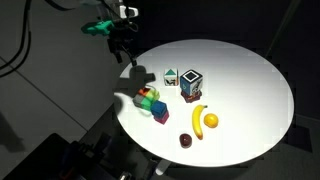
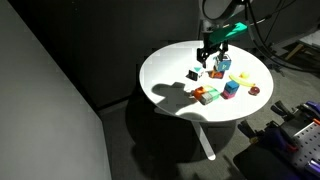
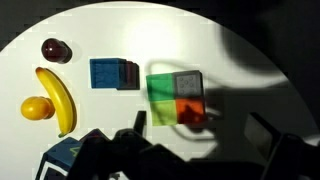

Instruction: Place the A cube on the table

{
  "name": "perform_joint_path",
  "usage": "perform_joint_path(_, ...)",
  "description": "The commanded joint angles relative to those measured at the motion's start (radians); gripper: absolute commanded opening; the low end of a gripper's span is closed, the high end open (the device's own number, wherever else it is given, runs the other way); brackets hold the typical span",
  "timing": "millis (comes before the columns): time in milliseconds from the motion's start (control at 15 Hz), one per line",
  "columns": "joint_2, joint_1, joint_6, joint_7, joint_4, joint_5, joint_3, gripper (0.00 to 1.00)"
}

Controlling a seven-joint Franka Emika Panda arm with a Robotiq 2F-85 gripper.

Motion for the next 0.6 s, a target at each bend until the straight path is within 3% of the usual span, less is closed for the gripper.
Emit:
perform_joint_path(0,-0.092,-0.010,0.044,0.008,-0.079,-0.006,0.009,1.00)
perform_joint_path(533,-0.193,-0.016,0.164,0.047,-0.168,-0.025,0.006,1.00)
